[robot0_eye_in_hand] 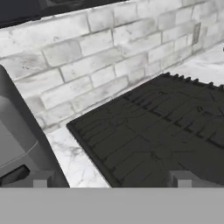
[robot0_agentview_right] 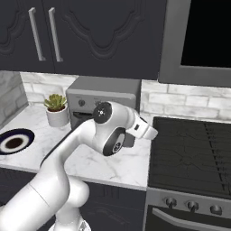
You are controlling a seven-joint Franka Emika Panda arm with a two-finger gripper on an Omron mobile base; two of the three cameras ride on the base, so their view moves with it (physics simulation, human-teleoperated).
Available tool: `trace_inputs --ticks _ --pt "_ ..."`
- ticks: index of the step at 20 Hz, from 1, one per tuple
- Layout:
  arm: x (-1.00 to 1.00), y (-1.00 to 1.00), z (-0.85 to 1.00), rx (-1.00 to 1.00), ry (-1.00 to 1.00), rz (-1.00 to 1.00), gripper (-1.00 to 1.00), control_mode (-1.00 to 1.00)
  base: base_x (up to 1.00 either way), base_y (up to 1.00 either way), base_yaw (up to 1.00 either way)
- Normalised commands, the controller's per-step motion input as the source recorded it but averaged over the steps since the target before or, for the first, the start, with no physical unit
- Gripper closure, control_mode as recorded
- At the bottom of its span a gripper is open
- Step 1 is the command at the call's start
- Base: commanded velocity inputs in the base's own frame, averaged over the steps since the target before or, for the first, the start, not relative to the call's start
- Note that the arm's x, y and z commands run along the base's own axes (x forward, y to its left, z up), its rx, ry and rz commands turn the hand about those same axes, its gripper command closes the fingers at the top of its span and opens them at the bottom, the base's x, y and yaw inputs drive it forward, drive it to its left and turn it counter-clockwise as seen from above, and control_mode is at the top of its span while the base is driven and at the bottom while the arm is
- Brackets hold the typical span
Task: Pull the toaster oven rack outwards. Pick up the baguette from the plate and place it on the toaster oven rack. Close the toaster oven door fully and set the temperature to the lowest setting.
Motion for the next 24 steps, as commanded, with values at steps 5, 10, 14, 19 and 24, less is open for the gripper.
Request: trace_inputs --ticks 5,10,14,19,24 --pt "-0.38 0.00 0.23 0.10 0.10 0.12 -1.00 -1.00 0.00 0.00 0.00" --pt "-0.20 0.14 0.00 0.07 0.07 0.00 -1.00 -1.00 0.00 0.00 0.00" --pt "-0.07 0.49 0.00 0.00 -0.01 0.00 -1.00 -1.00 0.00 0.00 0.00" --pt "-0.07 0.39 0.00 0.06 -0.11 0.00 -1.00 -1.00 0.00 0.00 0.00" --pt "-0.12 0.23 0.00 0.13 -0.14 0.00 -1.00 -1.00 0.00 0.00 0.00"
